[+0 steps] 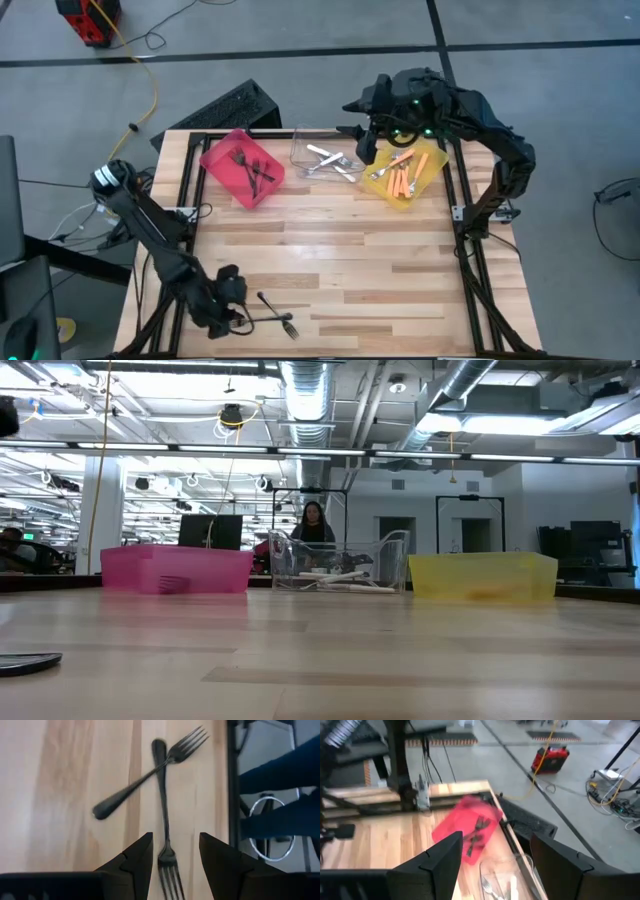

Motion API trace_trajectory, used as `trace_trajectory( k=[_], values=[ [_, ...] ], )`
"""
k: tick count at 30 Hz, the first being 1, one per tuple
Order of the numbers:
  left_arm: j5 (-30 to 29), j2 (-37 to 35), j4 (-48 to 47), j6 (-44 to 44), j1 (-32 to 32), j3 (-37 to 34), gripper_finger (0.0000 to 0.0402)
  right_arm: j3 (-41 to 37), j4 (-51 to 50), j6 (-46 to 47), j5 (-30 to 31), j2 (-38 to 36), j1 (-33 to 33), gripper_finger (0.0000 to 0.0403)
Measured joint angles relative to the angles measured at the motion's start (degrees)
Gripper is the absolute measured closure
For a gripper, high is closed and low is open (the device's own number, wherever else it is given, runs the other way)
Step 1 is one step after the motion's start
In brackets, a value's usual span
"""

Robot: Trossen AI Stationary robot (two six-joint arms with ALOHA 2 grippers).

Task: Sort silverware by color (type)
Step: Put the black fork into the pink bin

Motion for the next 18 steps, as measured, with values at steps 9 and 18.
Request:
trace_trajectory(
  k=[9, 18],
  values=[
    [9.91, 12.41, 8.79, -8.48, 0.02, 0.00, 0.0254, -0.04, -3.39, -2.56, -0.17, 1.40, 0.04, 0.0143],
    [7.74, 13.64, 6.23, -6.60, 0.22, 1.68, 0.0185, -0.04, -3.49, -2.69, -0.39, 1.62, 0.07, 0.0143]
  ],
)
